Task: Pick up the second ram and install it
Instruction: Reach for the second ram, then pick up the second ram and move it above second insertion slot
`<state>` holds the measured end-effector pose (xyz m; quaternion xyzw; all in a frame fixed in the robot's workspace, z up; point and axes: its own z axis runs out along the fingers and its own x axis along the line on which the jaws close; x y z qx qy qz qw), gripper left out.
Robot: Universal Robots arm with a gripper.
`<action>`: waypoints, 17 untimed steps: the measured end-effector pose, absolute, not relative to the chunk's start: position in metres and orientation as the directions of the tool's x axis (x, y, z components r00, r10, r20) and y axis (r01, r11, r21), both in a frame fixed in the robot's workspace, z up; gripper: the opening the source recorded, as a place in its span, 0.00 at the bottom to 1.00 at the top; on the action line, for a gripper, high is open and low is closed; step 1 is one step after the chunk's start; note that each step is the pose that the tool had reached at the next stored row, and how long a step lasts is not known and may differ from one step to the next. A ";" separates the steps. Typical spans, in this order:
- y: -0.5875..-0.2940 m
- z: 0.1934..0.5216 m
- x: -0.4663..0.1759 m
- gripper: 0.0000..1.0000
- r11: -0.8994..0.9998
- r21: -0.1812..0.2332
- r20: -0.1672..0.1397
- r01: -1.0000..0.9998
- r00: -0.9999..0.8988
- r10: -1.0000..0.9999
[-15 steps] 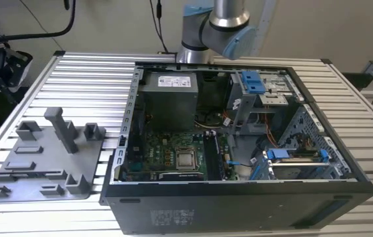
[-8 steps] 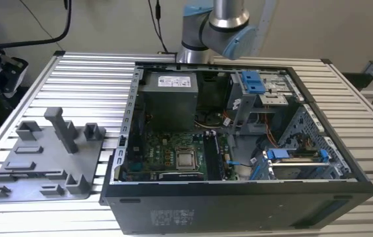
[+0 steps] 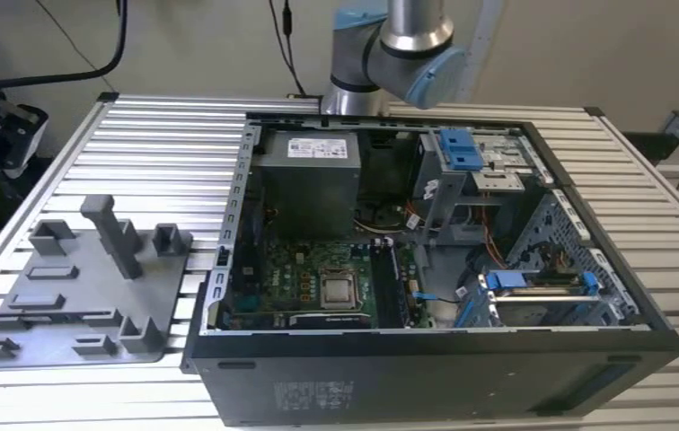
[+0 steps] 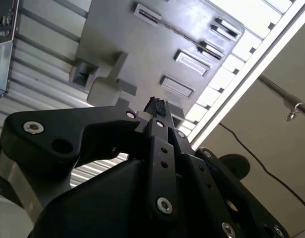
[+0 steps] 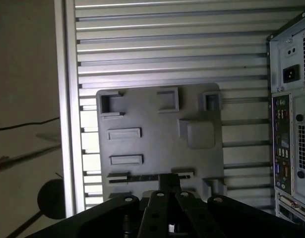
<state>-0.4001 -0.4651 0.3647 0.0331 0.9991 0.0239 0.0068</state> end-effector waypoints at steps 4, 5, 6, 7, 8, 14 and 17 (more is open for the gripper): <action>-0.465 0.365 -0.401 0.11 0.997 0.048 -0.012 0.066 -0.998 0.066; -0.465 0.365 -0.401 0.11 0.997 0.048 -0.012 0.066 -0.998 0.066; -0.465 0.365 -0.401 0.11 0.997 0.048 -0.012 0.066 -0.998 0.066; -0.465 0.365 -0.401 0.11 0.997 0.048 -0.012 0.066 -0.998 0.066; -0.465 0.365 -0.401 0.11 0.997 0.048 -0.012 0.066 -0.998 0.066; -0.465 0.365 -0.402 0.11 0.997 0.048 -0.012 0.066 -0.998 0.066; -0.465 0.365 -0.402 0.11 0.997 0.048 -0.012 0.065 -0.998 0.066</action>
